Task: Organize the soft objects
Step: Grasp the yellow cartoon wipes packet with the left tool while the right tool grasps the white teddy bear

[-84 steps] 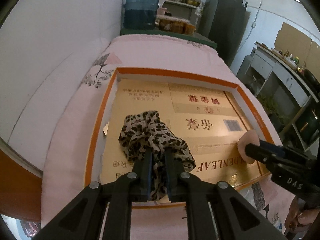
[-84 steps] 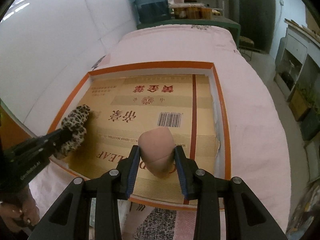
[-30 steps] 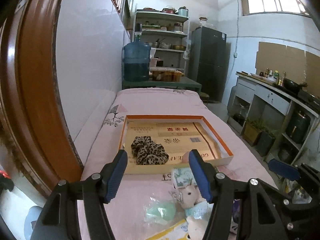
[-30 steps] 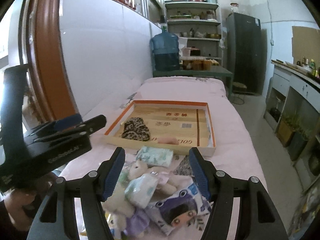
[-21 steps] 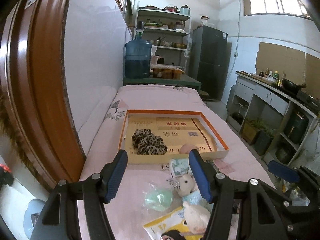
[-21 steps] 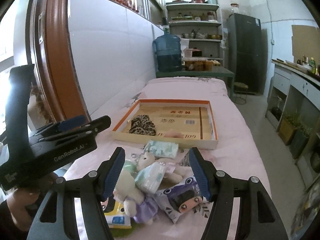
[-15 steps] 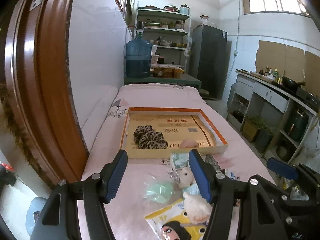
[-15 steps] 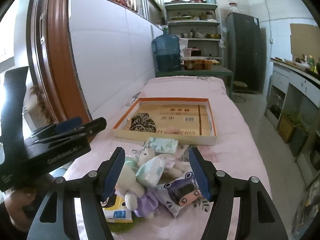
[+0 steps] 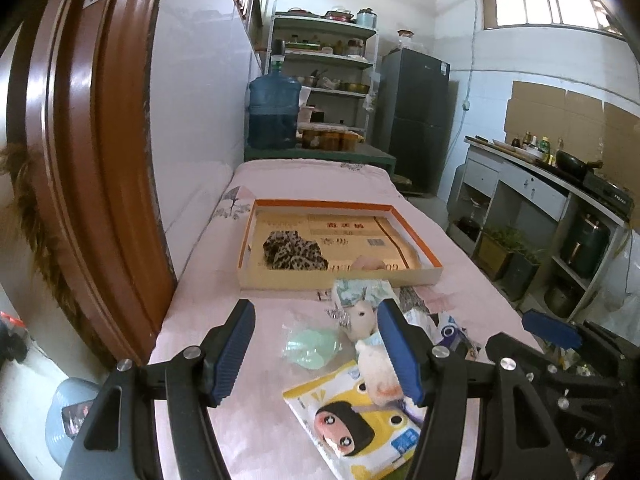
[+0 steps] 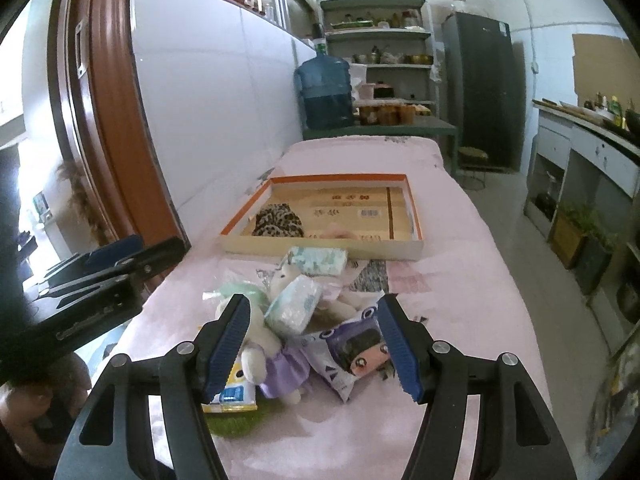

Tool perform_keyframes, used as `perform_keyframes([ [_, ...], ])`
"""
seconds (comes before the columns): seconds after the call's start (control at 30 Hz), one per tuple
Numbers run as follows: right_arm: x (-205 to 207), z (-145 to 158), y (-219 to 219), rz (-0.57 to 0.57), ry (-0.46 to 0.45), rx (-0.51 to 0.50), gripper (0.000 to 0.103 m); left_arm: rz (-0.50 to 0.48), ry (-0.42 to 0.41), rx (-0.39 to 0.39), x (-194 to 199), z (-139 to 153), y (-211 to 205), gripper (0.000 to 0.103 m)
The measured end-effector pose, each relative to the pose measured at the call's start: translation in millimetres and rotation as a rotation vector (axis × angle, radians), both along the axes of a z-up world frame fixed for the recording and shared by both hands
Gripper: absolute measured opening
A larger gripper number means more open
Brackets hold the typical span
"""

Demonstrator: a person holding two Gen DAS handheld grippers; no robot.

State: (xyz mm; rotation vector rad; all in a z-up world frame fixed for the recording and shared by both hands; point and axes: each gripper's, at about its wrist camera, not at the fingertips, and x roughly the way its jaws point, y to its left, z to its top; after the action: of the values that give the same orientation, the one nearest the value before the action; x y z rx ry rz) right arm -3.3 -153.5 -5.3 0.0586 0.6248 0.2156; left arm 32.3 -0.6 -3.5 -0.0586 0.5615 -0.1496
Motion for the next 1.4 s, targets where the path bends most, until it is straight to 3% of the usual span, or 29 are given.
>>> perform_keyframes([
  [0.6,-5.2,-25.2,-11.5,-0.032,0.058,0.004,0.068,0.018,0.043,-0.042,-10.1,-33.5,11.5,0.064],
  [1.4,0.6,-56.1,-12.7,-0.045,0.127,0.004,0.068,0.009,0.043,-0.082,-19.9,-55.5,15.3,0.064],
])
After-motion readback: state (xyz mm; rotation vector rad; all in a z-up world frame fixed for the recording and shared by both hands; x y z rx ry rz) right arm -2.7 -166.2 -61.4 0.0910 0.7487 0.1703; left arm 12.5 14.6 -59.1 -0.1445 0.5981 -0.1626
